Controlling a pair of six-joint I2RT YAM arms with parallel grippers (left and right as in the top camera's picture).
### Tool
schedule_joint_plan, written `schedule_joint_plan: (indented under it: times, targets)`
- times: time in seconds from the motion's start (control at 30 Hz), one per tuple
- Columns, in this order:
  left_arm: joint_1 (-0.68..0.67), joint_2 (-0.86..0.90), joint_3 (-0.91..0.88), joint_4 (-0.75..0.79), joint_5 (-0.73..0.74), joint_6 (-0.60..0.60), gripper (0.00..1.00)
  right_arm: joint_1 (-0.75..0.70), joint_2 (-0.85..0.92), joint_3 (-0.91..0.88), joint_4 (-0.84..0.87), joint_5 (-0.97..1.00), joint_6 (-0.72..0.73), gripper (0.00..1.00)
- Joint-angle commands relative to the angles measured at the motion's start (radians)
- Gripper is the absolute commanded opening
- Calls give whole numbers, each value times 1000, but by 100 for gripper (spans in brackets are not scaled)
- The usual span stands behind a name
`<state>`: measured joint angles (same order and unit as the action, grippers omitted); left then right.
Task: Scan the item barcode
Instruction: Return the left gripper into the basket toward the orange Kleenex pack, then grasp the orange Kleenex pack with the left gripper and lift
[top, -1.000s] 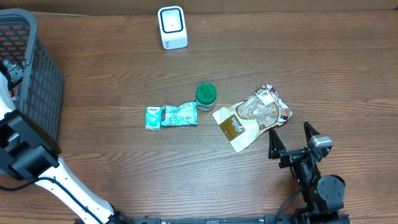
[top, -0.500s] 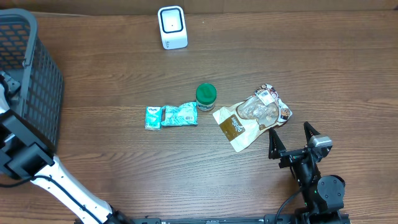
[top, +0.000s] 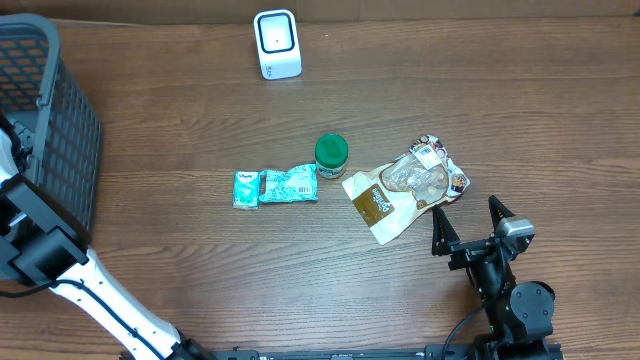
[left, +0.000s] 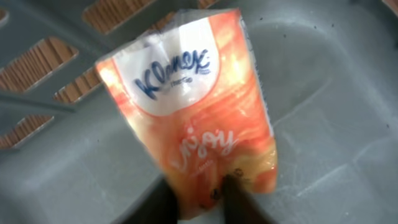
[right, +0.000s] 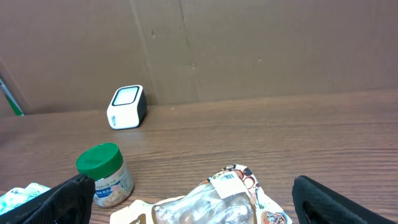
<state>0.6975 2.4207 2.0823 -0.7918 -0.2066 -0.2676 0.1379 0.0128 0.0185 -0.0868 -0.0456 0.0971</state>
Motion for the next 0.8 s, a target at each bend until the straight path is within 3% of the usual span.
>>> schedule_joint_plan:
  times: [0.0, 0.63, 0.7, 0.73, 0.77]
  targets:
    - [-2, 34, 3, -31, 10, -1, 4, -3, -10, -11, 6, -1, 3, 100]
    - [-6, -139, 3, -199, 174, 35, 4, -3, -10, -11, 6, -1, 3, 100]
    - [-6, -151, 3, -193, 174, 66, 13, -3, -10, -11, 6, -1, 3, 100]
    - [-6, -153, 3, -187, 174, 80, 23, -3, -10, -11, 6, -1, 3, 100]
    - [-6, -153, 3, -173, 174, 99, 42, -3, -10, -11, 6, -1, 3, 100]
